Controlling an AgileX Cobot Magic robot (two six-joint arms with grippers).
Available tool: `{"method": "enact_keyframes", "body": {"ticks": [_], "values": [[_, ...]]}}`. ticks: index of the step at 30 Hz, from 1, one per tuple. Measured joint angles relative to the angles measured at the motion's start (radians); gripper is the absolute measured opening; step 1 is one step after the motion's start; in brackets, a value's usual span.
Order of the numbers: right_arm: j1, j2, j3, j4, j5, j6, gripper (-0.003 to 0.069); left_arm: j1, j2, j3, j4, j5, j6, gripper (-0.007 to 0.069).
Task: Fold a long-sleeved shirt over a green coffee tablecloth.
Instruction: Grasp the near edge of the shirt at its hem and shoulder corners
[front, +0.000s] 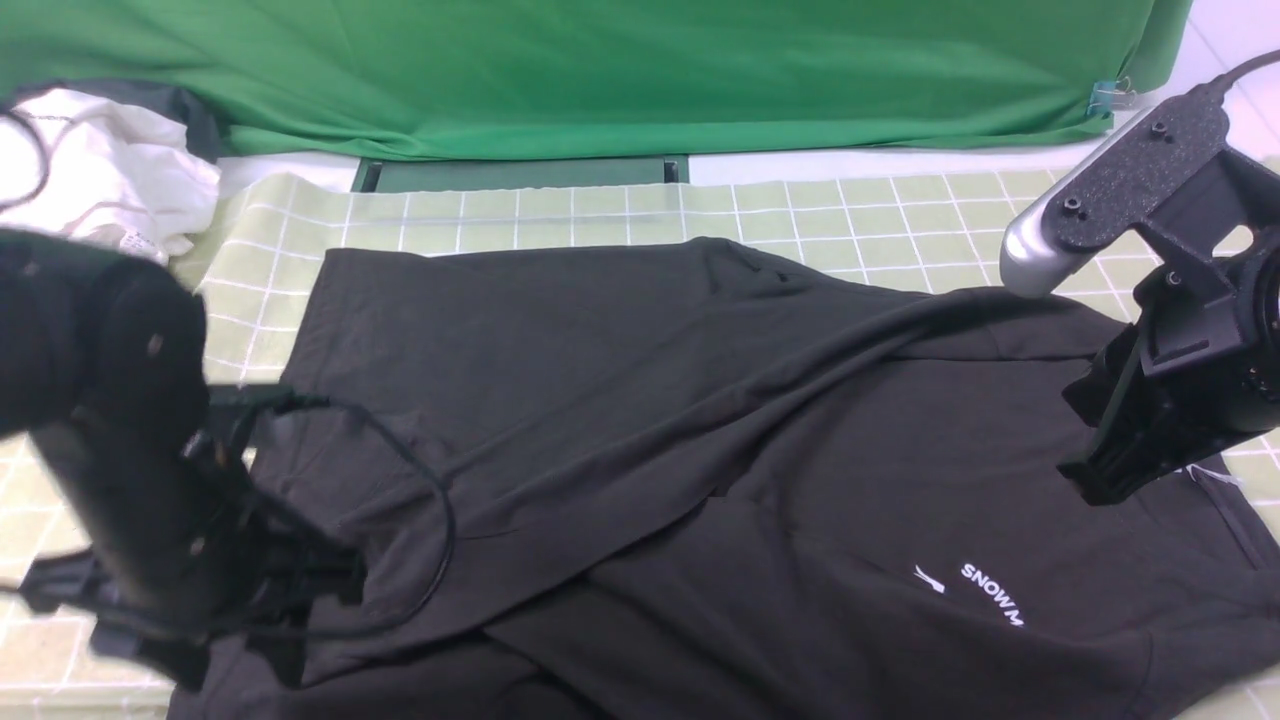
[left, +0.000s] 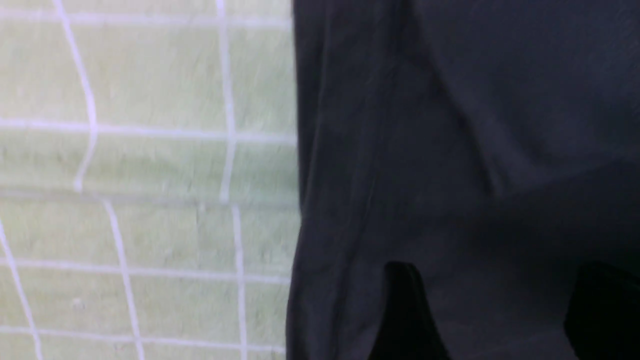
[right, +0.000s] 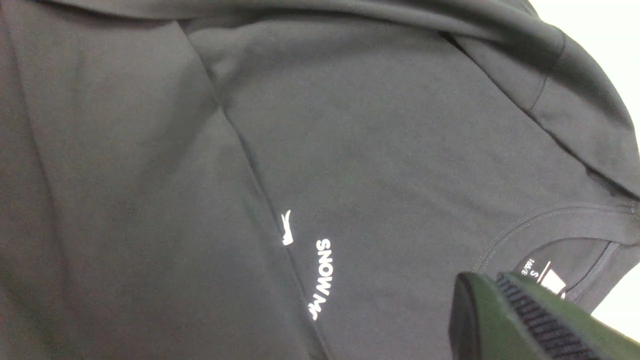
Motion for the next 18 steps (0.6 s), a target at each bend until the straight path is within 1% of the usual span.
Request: {"method": "enact_keyframes", "body": {"ticks": [4, 9, 14, 15, 17, 18], "values": [[0.000, 0.000, 0.001, 0.000, 0.000, 0.000, 0.0055, 0.000, -0.095, 0.089, 0.000, -0.013, -0.050, 0.0428], [0.000, 0.000, 0.002, 0.000, -0.018, -0.014, 0.0068, 0.000, -0.179, 0.155, 0.013, -0.016, -0.154, 0.0431], [0.000, 0.000, 0.002, 0.000, -0.029, -0.023, 0.0070, 0.000, -0.170, 0.176, 0.020, -0.014, -0.185, 0.0432], [0.000, 0.000, 0.002, 0.000, -0.032, -0.024, 0.0071, 0.004, -0.152, 0.178, 0.031, -0.015, -0.206, 0.0432], [0.000, 0.000, 0.002, 0.000, -0.033, -0.025, 0.0072, 0.017, -0.132, 0.180, 0.039, -0.022, -0.221, 0.0432], [0.000, 0.000, 0.002, 0.000, -0.033, -0.032, 0.0074, 0.040, -0.109, 0.183, 0.040, -0.026, -0.224, 0.0432]]}}
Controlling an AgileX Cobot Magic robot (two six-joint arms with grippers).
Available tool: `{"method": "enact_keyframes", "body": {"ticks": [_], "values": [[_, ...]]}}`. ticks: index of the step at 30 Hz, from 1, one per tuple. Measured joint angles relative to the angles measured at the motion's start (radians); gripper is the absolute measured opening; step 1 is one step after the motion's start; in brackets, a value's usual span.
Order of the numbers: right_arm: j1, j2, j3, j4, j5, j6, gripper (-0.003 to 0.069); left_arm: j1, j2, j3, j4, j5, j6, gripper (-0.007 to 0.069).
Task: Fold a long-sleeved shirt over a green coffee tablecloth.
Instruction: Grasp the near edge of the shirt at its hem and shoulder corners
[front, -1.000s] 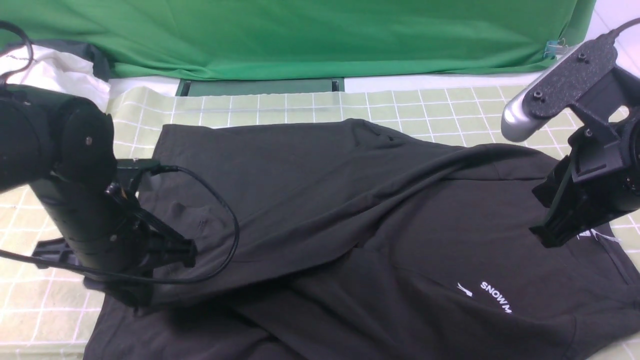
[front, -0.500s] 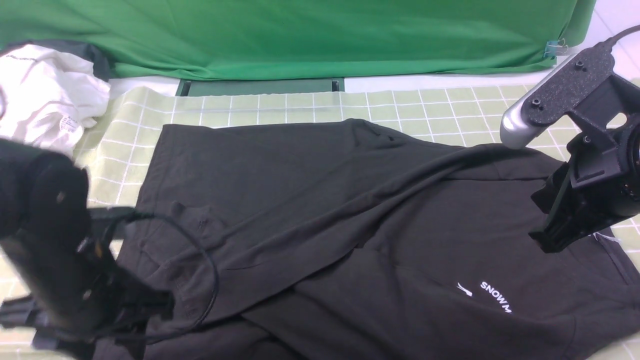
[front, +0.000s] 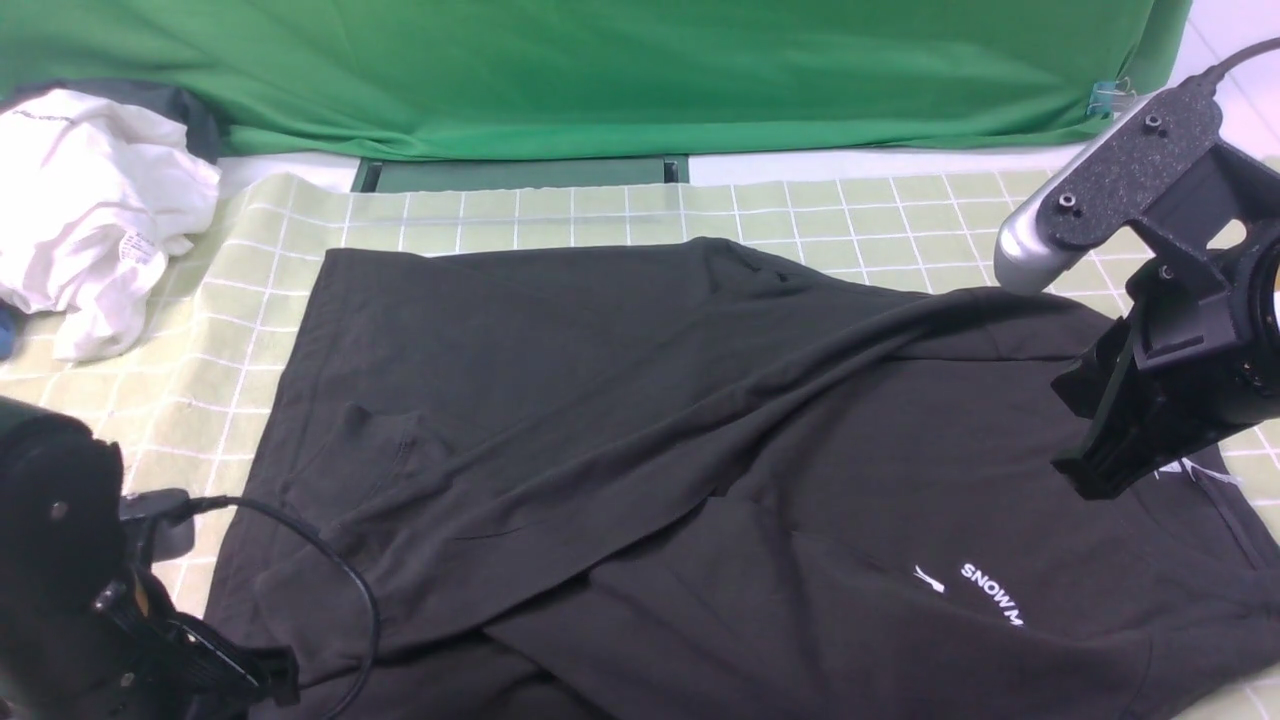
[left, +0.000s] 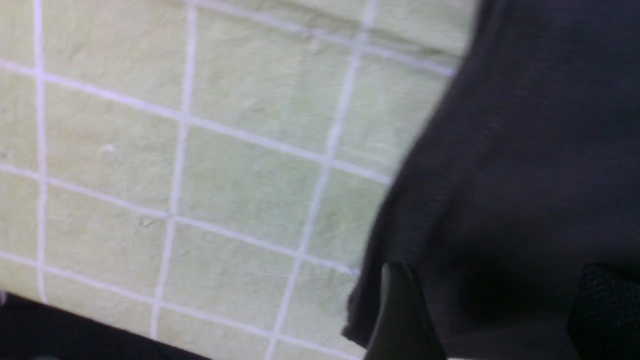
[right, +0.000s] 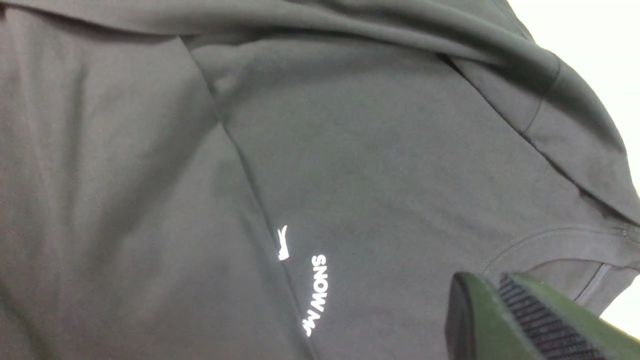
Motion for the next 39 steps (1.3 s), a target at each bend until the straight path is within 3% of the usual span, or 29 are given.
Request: {"method": "enact_keyframes", "body": {"ticks": [9, 16, 25, 29, 32, 35, 39], "values": [[0.000, 0.000, 0.000, 0.000, 0.000, -0.021, 0.0085, 0.159, 0.102, -0.001, -0.003, -0.030, 0.128, 0.0432], [0.000, 0.000, 0.000, 0.000, -0.003, -0.021, 0.0091, 0.167, 0.111, 0.033, -0.062, -0.110, 0.262, 0.0432], [0.000, 0.000, 0.000, 0.000, -0.003, -0.022, 0.0104, 0.168, 0.149, 0.057, -0.090, -0.119, 0.279, 0.0420], [0.000, 0.000, 0.000, 0.000, -0.003, -0.023, 0.0105, 0.168, 0.157, 0.052, -0.110, -0.112, 0.280, 0.0312], [0.000, 0.000, -0.002, 0.001, 0.012, -0.044, 0.0108, 0.168, 0.160, 0.051, -0.130, -0.111, 0.296, 0.0081], [0.000, 0.000, -0.023, 0.002, 0.058, -0.058, 0.0108, 0.168, 0.148, 0.046, -0.128, -0.101, 0.299, 0.0025], [0.000, 0.000, -0.059, 0.005, 0.128, -0.076, 0.0111, 0.168, 0.113, 0.045, -0.109, -0.068, 0.300, 0.0017]]}}
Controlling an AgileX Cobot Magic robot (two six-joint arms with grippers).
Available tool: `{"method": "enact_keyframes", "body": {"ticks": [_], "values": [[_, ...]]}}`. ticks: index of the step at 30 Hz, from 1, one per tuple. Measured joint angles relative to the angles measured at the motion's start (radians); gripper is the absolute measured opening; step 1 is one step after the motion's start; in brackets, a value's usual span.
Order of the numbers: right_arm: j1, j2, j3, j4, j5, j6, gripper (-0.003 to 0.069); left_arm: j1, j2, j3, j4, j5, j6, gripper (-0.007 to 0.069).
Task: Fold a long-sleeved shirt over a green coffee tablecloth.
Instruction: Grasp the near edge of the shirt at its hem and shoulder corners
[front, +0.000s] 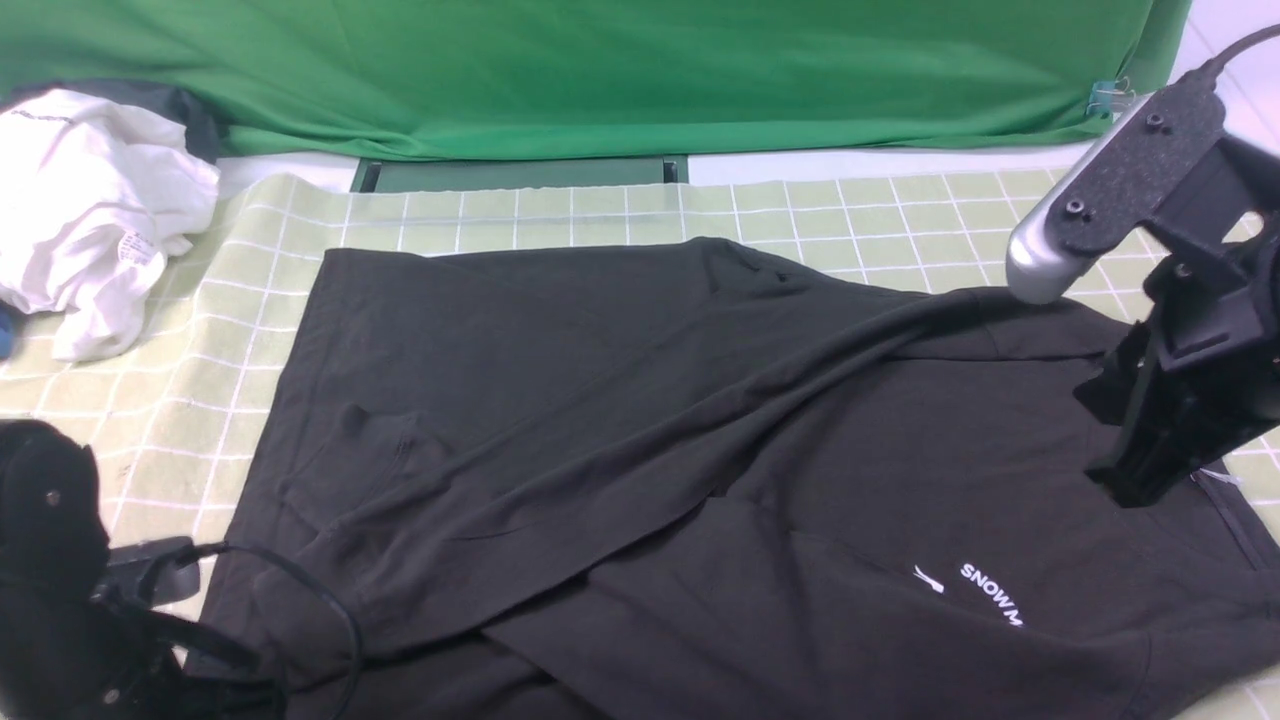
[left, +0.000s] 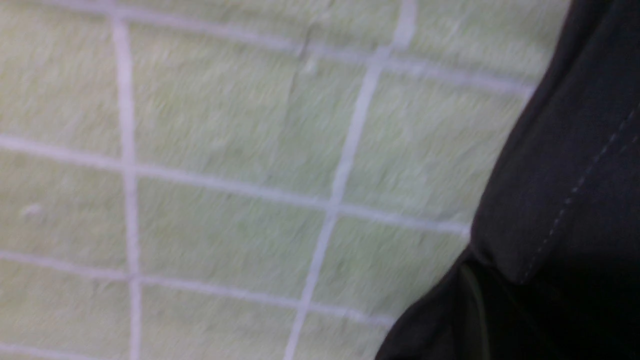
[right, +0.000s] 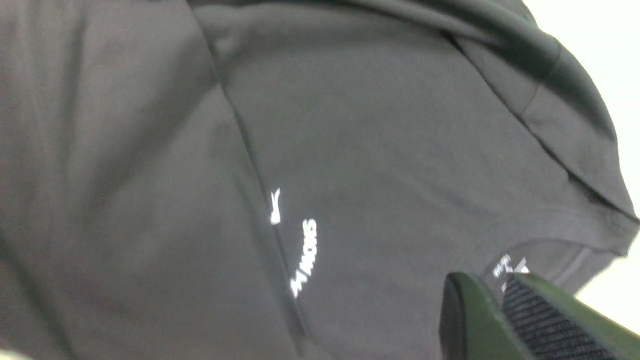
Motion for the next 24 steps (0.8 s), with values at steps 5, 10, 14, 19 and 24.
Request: {"method": "enact_keyframes", "body": {"ticks": [5, 10, 14, 19, 24], "values": [[0.000, 0.000, -0.020, 0.099, 0.103, -0.082, 0.0112, 0.000, -0.168, -0.030, 0.006, 0.072, 0.001, 0.0016], [0.027, 0.000, 0.047, 0.288, 0.127, -0.195, 0.0113, 0.000, -0.275, -0.033, 0.004, 0.117, 0.002, 0.0016], [0.136, 0.000, 0.175, 0.327, 0.031, -0.216, 0.0129, 0.000, -0.300, -0.033, 0.003, 0.131, 0.008, 0.0016], [0.286, 0.040, 0.320, 0.339, -0.155, -0.190, 0.0288, 0.000, -0.303, -0.033, 0.003, 0.130, 0.021, 0.0016], [0.343, 0.151, 0.362, 0.336, -0.243, -0.178, 0.0499, 0.000, -0.303, -0.033, 0.001, 0.128, 0.026, 0.0016]]}}
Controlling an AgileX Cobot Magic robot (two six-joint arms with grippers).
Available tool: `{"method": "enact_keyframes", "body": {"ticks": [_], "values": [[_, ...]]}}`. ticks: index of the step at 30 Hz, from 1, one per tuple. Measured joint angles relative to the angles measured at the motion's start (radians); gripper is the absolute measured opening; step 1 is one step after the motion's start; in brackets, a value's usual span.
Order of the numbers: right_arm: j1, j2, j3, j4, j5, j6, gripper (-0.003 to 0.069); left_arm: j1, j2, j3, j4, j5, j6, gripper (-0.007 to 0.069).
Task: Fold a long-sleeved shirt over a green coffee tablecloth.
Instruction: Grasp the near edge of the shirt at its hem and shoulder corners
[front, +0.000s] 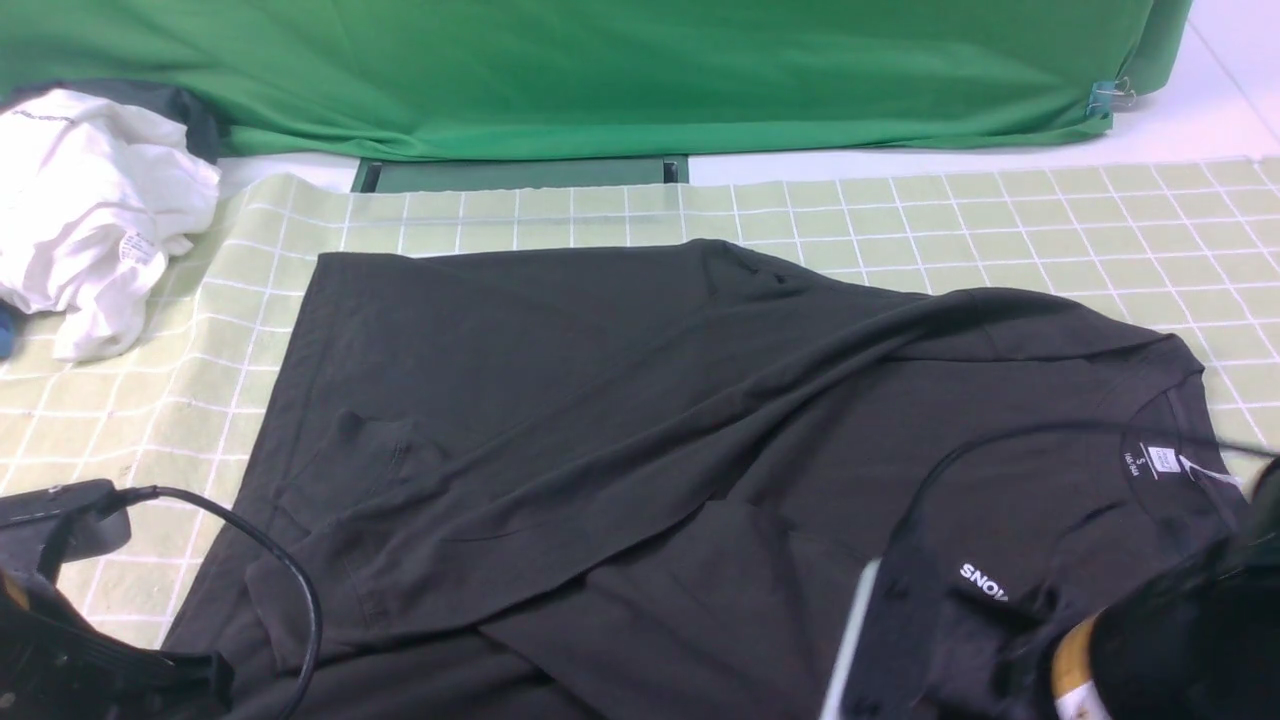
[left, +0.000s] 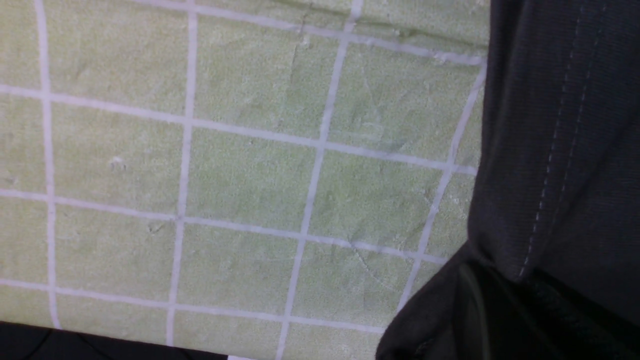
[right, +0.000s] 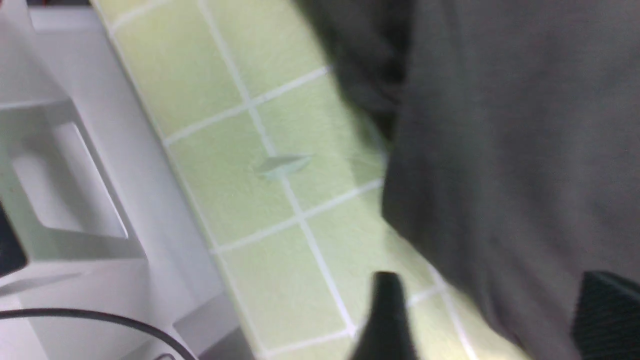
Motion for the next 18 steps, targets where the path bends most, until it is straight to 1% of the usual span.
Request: {"method": "enact_keyframes", "body": {"ticks": [2, 6, 11, 14, 15, 16, 17, 18], "values": [[0.005, 0.041, 0.001, 0.000, -0.028, 0.000, 0.0522, 0.000, 0.000, 0.000, -0.001, 0.000, 0.006, 0.0016], [0.007, 0.112, 0.004, 0.000, -0.082, 0.001, 0.0531, 0.000, 0.000, 0.000, -0.001, -0.001, 0.018, 0.0016], [0.008, 0.197, 0.005, -0.014, -0.126, 0.001, 0.0512, 0.000, 0.000, 0.000, -0.001, -0.002, 0.019, 0.0016], [0.008, 0.217, 0.001, -0.038, -0.132, 0.002, 0.0478, 0.000, 0.000, 0.000, -0.001, -0.002, 0.019, 0.0016], [0.008, 0.219, -0.002, -0.044, -0.131, 0.002, 0.0456, 0.000, 0.000, 0.000, -0.001, -0.002, 0.019, 0.0016], [0.008, 0.223, -0.004, -0.064, -0.133, 0.002, 0.0388, 0.000, 0.000, 0.000, -0.001, -0.003, 0.019, 0.0016], [0.008, 0.224, -0.004, -0.070, -0.134, 0.002, 0.0362, 0.000, 0.000, 0.000, -0.001, -0.003, 0.019, 0.0016], [0.008, 0.224, -0.005, -0.088, -0.138, 0.002, 0.0265, 0.000, -0.001, 0.000, -0.001, -0.003, 0.020, 0.0016]]}}
